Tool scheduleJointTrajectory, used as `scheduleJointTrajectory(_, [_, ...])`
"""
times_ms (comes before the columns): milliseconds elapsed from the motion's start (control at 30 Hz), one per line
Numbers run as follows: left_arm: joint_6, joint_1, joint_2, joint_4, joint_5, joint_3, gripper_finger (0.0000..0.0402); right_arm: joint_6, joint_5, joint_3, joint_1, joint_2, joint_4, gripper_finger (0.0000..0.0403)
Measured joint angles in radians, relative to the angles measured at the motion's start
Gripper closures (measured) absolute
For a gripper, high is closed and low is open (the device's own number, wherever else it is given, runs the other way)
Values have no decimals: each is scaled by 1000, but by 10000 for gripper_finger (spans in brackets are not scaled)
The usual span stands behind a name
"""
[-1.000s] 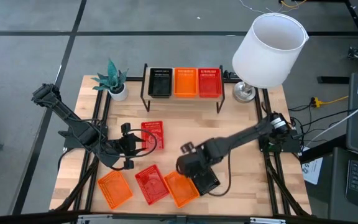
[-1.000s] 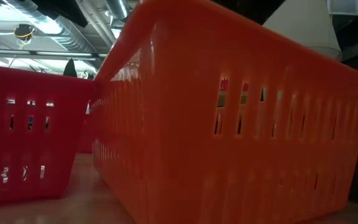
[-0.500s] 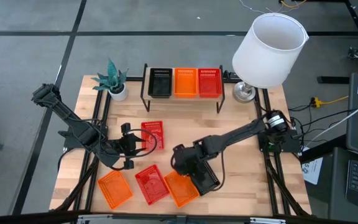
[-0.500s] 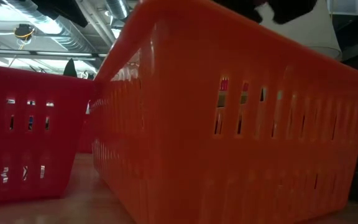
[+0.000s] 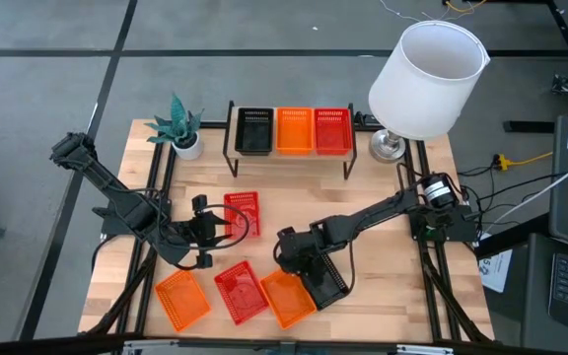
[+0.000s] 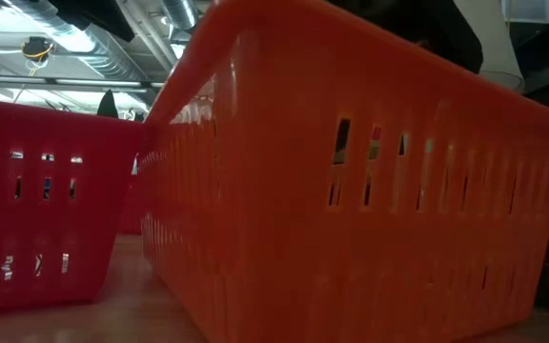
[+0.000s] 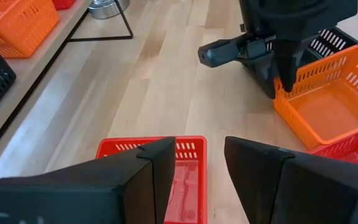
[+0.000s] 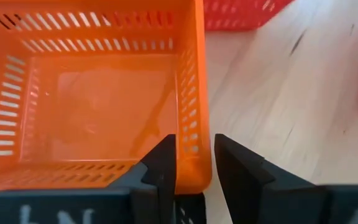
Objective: Stack baskets on shelf by color
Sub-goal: Stack the right orange bin on top of the orange bin on the shelf
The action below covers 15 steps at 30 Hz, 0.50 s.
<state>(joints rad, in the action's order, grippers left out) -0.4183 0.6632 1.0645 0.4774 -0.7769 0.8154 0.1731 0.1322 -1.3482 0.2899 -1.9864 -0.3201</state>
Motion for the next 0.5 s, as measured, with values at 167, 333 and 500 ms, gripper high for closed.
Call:
scheduleJointTrajectory(167, [0,0,0,0,0,0,270,-40,-9,0,0,0,-1,305])
scheduleJointTrajectory(333, [0,0,0,0,0,0,270,-88,-58,-13,0,1,-3,382])
scheduleJointTrajectory(500, [0,0,0,0,0,0,270,-115,-61,-149,-5,16,-149,397])
